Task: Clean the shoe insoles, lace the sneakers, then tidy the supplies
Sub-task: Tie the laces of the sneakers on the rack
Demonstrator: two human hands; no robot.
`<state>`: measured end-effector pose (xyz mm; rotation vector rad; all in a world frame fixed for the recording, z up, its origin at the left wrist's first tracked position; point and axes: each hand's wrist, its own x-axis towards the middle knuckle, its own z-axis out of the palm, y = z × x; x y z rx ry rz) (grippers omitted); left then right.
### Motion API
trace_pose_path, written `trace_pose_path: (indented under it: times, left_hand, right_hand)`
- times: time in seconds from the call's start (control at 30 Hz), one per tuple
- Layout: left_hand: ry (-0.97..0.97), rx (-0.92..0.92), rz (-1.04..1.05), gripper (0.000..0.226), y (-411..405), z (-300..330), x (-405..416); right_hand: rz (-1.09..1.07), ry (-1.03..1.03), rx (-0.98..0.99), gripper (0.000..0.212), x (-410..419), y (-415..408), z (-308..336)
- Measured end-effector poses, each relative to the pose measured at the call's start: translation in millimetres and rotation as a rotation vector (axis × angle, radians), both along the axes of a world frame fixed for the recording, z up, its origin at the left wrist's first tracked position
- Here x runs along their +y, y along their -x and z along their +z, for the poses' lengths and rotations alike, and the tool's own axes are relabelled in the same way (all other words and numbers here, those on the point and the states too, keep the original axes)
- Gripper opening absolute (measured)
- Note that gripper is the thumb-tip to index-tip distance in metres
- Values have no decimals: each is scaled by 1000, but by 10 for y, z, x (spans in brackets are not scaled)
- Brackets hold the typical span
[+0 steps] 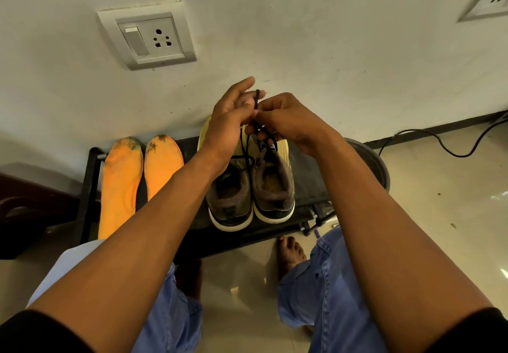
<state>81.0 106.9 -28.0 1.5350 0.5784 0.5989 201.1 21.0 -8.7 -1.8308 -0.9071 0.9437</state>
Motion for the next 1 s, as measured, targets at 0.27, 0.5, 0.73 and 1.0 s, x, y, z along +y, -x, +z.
trace_pose_path:
  times: [0.27, 0.5, 0.73, 1.0]
  left_hand:
    - [-126, 104, 9, 43, -26, -67, 54]
    - [-390, 289, -23, 40, 22, -156, 40]
    - [-587, 295, 53, 39, 66, -193, 52]
    - [-606, 282, 31, 9, 51, -188, 54]
  right_hand:
    - [-29, -72, 34, 19, -9, 34, 33]
    - [-177, -48, 96, 15, -7, -13, 23]
    - [-297, -65, 167, 15, -22, -24, 32]
    - [-414, -75, 206, 31, -42, -42, 23]
